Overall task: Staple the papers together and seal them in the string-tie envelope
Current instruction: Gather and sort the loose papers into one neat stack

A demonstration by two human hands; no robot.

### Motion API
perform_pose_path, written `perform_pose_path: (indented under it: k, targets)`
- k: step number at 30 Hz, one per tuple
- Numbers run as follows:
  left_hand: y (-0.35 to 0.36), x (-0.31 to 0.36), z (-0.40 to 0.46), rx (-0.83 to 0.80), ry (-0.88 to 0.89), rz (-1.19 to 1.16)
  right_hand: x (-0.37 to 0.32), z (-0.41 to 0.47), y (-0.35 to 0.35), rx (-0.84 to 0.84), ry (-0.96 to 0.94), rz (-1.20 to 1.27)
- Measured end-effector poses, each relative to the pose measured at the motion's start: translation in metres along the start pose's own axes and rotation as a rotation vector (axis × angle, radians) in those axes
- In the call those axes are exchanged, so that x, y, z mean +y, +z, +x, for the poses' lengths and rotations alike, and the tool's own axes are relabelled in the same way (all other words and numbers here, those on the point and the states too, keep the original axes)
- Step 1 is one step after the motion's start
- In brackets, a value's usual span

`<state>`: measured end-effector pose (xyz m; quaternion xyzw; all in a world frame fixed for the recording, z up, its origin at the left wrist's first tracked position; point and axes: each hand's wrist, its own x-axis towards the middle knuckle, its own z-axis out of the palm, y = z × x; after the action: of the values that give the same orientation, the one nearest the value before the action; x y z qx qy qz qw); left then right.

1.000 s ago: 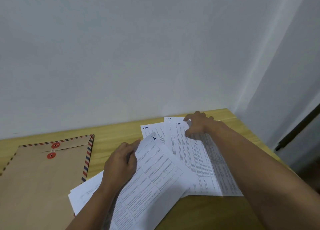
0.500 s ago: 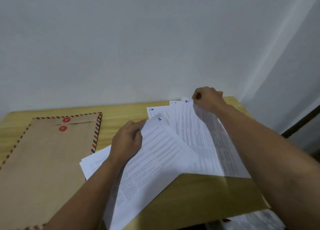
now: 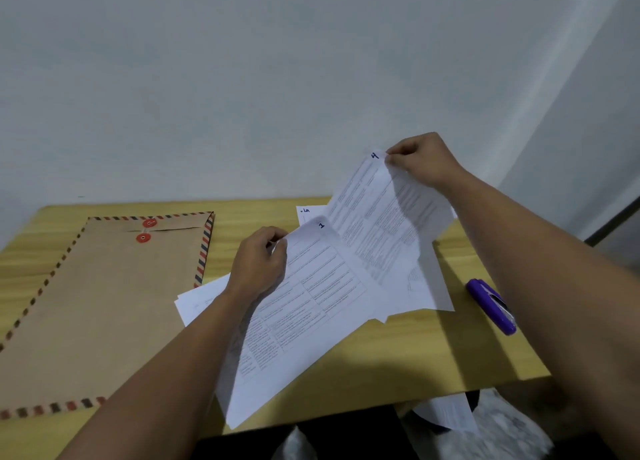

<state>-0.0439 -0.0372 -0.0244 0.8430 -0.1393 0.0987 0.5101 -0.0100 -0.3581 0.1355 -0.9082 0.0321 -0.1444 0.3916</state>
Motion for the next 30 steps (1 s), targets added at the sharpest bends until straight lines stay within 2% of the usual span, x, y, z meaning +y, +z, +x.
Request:
perform_pose_path:
  k: [7,15,20,30]
  targets:
    - [-0.013,0.050,-0.023,0.056,0.023,-0.189,-0.040,-0.053,0.012,-0.096,0.033,0.225]
    - [-0.036,0.081,-0.050,0.177,0.052,-0.138,-0.069,-0.117,0.033,-0.217,0.103,0.327]
    - [-0.049,0.087,-0.057,0.144,0.012,-0.076,-0.080,-0.140,0.039,-0.308,0.145,0.393]
    - [-0.065,0.107,-0.056,0.149,-0.052,-0.028,-0.077,-0.163,0.051,-0.258,0.036,0.415]
